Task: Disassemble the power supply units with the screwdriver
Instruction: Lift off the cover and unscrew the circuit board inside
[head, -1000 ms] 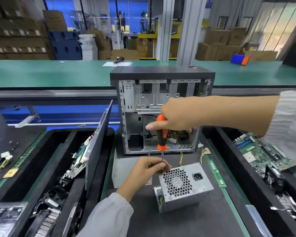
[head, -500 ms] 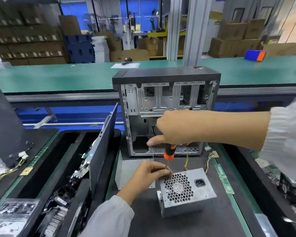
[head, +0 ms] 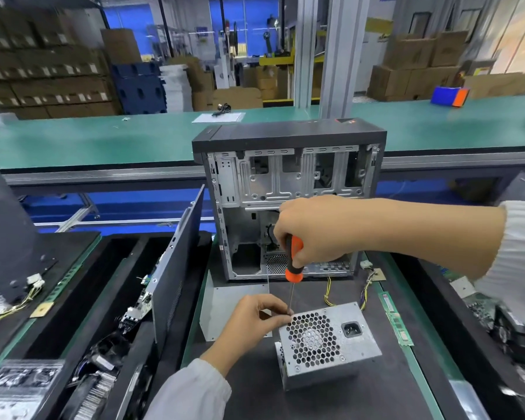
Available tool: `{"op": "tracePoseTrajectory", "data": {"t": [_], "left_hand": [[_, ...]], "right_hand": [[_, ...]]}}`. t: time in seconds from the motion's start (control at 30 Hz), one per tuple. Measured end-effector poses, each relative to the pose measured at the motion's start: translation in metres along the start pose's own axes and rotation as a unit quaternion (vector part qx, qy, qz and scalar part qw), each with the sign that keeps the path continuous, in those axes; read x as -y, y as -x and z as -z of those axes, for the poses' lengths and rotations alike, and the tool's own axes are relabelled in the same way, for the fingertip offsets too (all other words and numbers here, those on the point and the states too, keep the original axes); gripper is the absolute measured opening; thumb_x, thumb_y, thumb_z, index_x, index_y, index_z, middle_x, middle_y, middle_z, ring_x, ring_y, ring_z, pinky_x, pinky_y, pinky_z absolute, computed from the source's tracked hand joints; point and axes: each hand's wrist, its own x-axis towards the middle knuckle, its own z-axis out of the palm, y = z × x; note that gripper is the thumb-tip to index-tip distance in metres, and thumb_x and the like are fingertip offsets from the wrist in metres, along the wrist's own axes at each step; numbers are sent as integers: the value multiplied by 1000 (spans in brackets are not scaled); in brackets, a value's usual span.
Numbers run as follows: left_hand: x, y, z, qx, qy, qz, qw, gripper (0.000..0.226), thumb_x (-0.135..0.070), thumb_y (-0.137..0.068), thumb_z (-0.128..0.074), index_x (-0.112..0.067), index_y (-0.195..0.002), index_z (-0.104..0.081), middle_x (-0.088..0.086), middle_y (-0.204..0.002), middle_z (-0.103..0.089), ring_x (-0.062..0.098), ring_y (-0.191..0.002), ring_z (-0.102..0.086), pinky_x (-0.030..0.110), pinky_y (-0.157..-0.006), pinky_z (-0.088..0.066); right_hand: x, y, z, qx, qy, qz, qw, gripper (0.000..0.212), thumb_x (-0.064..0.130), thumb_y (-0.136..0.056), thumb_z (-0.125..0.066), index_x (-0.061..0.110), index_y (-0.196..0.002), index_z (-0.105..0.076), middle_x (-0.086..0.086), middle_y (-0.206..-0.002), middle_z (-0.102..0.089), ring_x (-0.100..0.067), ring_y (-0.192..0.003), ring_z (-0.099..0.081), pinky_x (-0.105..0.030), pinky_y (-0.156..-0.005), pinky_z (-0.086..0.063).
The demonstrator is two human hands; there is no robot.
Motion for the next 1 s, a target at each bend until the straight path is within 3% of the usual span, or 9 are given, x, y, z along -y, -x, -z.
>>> {"op": "tracePoseTrajectory", "data": {"t": [0.13,0.27,0.37,0.47,0.53,0.6,0.7,0.83,1.0], "left_hand": [[3,-4,-1,-10,-9,2,1000,20,-8,-80,-77,-26,-73,-70,-1,-85,-74,12,-80,-68,25,-75,-56],[-7,-15,-2,-45,45,15,998,9,0,-90,-63,-8,-85,-64,6,-81,-73,13,-72,-69,23,-67,-54],[-21,-29,-9,-38,120,100,987,25,13,-93,-41,-3,-90,-60,7,-73,-64,10,-58,-57,20,-55,-46],[-32,-44,-17,11,95,183,979,37,13,-85,-31,-5,-84,-64,-2,-56,-44,10,-49,-36,21,-46,-31],[-36,-51,-23,61,81,207,973,34,5,-88,-36,-5,-78,-67,-2,-55,-38,11,-48,-29,22,-46,-25],[-38,-56,-29,118,41,223,967,39,-15,-97,-37,-3,-84,-72,-4,-56,-36,10,-48,-27,21,-46,-26],[-38,-58,-37,180,-45,211,960,48,-38,-101,-38,-8,-94,-74,-7,-63,-53,8,-57,-43,20,-57,-35],[-29,-59,-37,211,-51,190,957,42,-47,-95,-54,-19,-65,-61,3,-73,-57,16,-64,-48,26,-69,-40],[-25,-57,-37,228,-29,177,957,48,-59,-89,-57,-12,-81,-65,12,-82,-55,21,-68,-46,29,-69,-39]], "right_hand": [[-10,8,0,-26,-35,-23,999,21,29,-83,-63,9,-90,-67,-10,-89,-65,-28,-86,-63,-38,-69,-54],[-27,24,2,-27,-65,-62,996,19,32,-81,-64,14,-78,-62,-3,-75,-61,-26,-76,-61,-35,-64,-52],[-37,37,-3,-14,-78,-90,993,20,35,-82,-64,15,-81,-63,-3,-77,-63,-25,-77,-61,-34,-65,-52],[-43,44,-9,-3,-87,-112,990,22,34,-82,-64,13,-87,-66,-5,-82,-66,-24,-79,-62,-35,-66,-52],[-44,45,-12,5,-87,-122,989,22,34,-83,-64,13,-88,-66,-5,-84,-66,-23,-74,-59,-32,-61,-48],[-45,44,-15,3,-83,-126,989,24,34,-83,-64,11,-89,-67,-6,-84,-65,-23,-73,-58,-30,-57,-44],[-47,41,-19,-5,-79,-128,989,25,34,-83,-65,10,-91,-66,-6,-86,-64,-26,-78,-62,-31,-59,-46],[-48,37,-26,4,-83,-130,988,25,34,-82,-65,10,-89,-66,-4,-82,-60,-28,-80,-63,-30,-58,-43],[-47,34,-31,-3,-80,-127,989,24,33,-83,-65,10,-89,-65,-7,-84,-61,-24,-72,-56,-30,-58,-43]]}}
